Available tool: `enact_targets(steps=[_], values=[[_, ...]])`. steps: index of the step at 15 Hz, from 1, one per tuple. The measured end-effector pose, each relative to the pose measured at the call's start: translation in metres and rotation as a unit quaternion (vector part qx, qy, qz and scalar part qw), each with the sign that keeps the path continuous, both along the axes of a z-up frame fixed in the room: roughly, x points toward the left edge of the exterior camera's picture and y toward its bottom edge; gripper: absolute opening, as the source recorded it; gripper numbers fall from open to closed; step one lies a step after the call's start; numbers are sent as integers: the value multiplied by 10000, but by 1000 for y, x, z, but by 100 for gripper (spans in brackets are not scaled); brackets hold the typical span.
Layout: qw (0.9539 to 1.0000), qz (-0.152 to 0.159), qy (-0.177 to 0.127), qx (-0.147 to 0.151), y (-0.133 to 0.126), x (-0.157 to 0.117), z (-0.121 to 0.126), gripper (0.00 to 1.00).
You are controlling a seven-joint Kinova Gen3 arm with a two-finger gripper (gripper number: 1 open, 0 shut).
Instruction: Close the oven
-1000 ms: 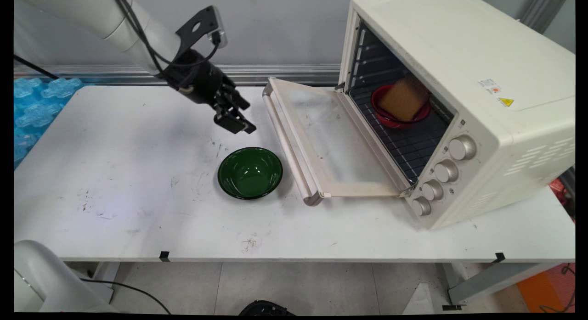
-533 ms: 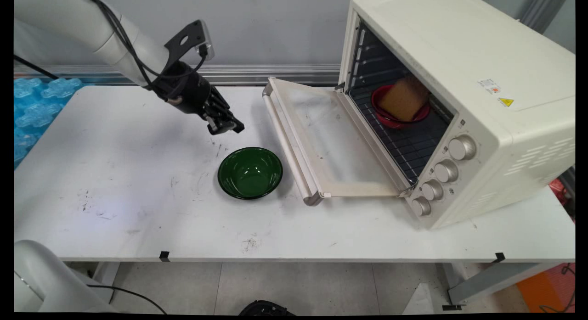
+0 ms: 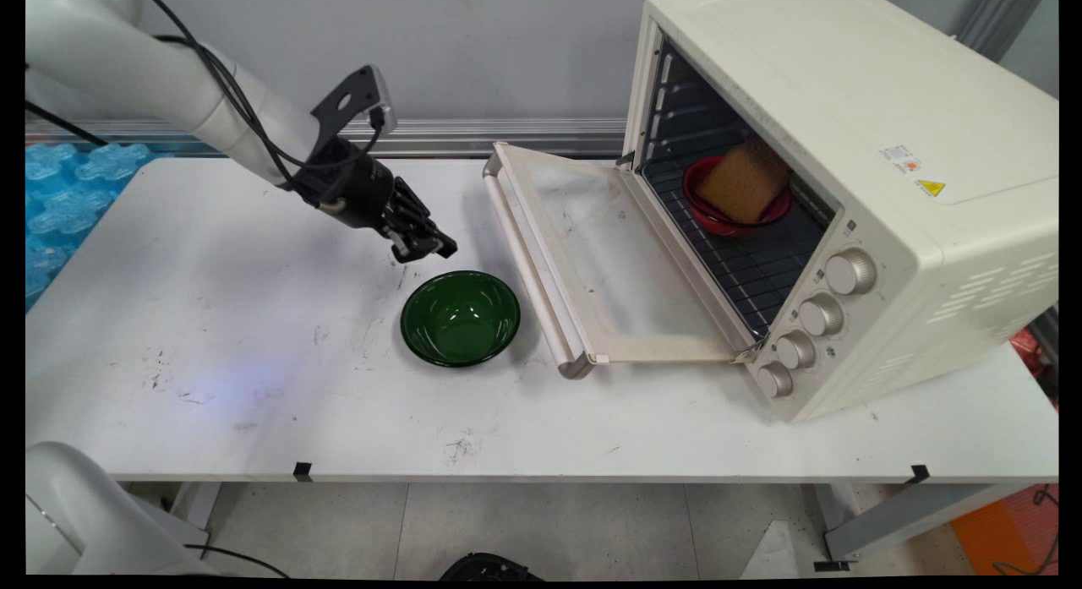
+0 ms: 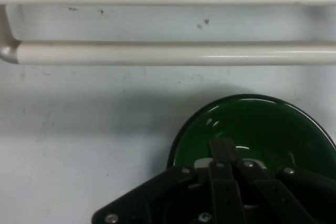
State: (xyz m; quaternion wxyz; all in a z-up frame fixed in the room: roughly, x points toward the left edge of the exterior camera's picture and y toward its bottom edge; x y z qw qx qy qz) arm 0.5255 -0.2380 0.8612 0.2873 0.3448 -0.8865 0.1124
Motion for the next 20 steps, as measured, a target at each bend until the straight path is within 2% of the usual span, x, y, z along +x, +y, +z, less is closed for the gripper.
enact_targets(steps=[9,20], values=[[9982,65,522,-294,-13,-6,-43,0],[9960,-72,718,-517,-18,-13,-79,0]])
